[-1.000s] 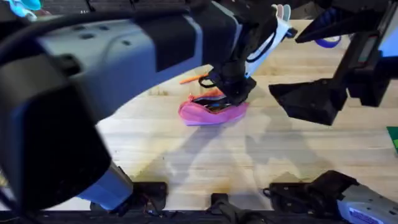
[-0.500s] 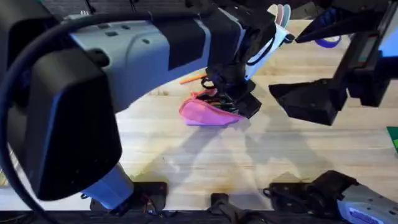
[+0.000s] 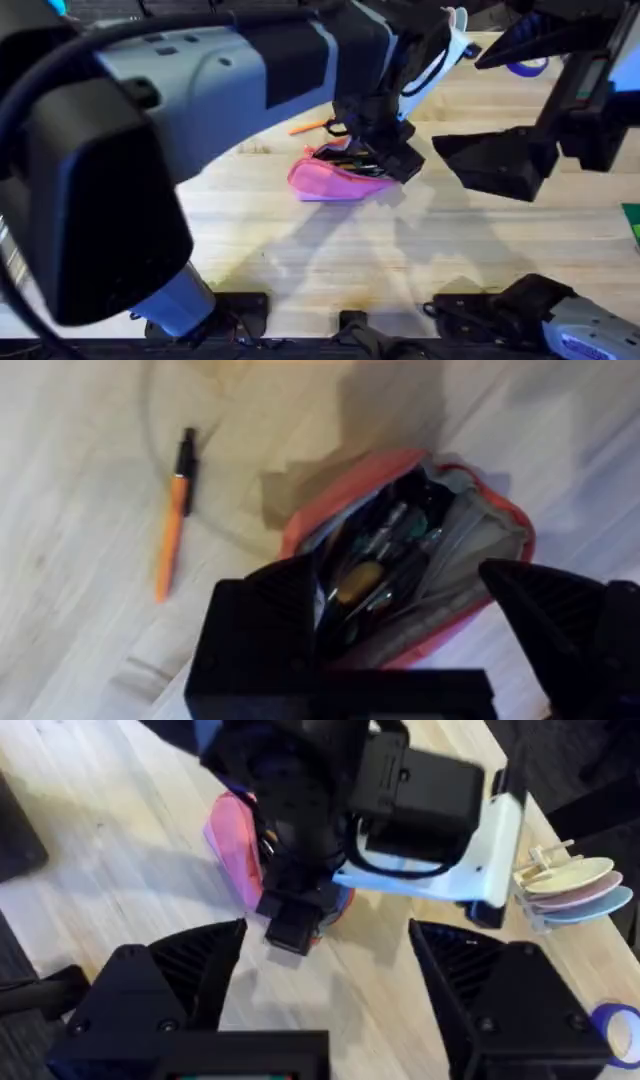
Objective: Unzip the bag, pick up the pens from the table one at a time and place them inside, then zip the bag closed.
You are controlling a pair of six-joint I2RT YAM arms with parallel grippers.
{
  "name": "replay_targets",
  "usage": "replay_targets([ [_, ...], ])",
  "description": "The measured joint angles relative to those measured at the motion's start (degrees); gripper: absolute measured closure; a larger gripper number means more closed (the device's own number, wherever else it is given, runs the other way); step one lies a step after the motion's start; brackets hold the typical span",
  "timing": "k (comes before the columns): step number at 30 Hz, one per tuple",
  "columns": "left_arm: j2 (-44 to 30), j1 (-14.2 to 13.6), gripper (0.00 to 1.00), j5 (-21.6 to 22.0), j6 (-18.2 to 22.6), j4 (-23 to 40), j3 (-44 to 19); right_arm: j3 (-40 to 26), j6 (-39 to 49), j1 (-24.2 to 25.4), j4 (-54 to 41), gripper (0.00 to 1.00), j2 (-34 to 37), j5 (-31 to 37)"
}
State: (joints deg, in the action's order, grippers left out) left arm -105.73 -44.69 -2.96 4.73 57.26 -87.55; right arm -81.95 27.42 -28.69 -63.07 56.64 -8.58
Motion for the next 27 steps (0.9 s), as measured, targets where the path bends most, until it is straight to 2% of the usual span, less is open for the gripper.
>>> replay_targets([
  [4,2.37,1.21,0.009,2.16,0.02,0.02,-0.82,0.0,0.0,0.0,0.0,0.003,0.0,-0.02],
  [12,6.97,8.12,0.007,4.79,0.26,0.15,-1.37,0.0,0.0,0.0,0.0,0.004,0.0,-0.02],
  [18,8.39,12.06,0.007,5.63,5.43,-0.45,-1.41,0.0,0.0,0.0,0.0,0.003,0.0,-0.02],
  [22,8.39,13.88,0.007,5.72,8.84,-4.71,-1.41,0.0,0.0,0.0,0.0,0.003,0.0,-0.02],
  [27,8.36,16.72,0.007,4.1,10.5,-8.87,-1.41,0.0,0.0,0.0,0.0,0.003,0.0,-0.02],
])
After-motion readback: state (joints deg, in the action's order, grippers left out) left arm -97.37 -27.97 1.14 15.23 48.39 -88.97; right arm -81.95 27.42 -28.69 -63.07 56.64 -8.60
